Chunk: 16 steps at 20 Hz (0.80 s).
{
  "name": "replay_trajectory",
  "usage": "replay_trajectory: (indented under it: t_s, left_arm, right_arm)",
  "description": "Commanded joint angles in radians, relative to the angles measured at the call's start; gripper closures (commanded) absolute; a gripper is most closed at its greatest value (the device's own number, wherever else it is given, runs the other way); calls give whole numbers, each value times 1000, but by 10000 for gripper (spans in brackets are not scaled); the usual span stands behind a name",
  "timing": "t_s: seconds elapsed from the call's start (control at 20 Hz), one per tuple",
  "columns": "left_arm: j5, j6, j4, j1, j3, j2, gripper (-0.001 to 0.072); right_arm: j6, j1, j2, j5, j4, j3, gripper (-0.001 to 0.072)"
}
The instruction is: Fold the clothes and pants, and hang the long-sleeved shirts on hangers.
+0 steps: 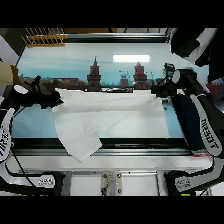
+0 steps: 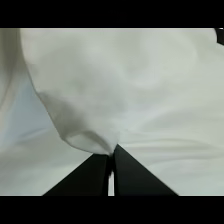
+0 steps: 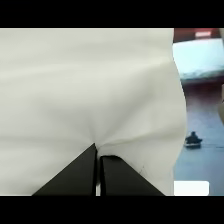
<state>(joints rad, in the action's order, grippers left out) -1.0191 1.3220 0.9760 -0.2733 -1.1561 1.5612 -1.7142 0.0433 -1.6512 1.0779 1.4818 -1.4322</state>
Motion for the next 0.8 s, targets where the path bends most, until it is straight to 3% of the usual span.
replay_trajectory:
  t_s: [0.0, 0.15, 0.2, 0.25, 0.3, 0.55, 0.75]
  left_arm:
    - [6, -7, -2, -4, 61, -5, 701]
    - [7, -6, -1, -5, 60, -13, 701]
    - [15, -5, -1, -5, 60, -29, 683]
    - [30, -5, -1, -5, 60, -54, 458]
    - [41, -5, -1, -10, 60, -90, 264]
    - [5, 27, 1, -55, 182, -312, 264]
    - [-60, 30, -2, -46, 383, -477, 264]
  right_arm:
    - [-23, 21, 4, 6, -1, 68, 700]
    - [-37, 21, 10, 42, -5, 71, 683]
    - [-37, 20, 22, 48, -10, 71, 513]
    - [-35, 18, 47, 54, -12, 71, 224]
    - [-16, 17, 80, 65, -11, 71, 135]
    - [88, -39, 344, 192, 34, 211, 135]
    - [-23, -233, 600, 190, -7, 604, 134]
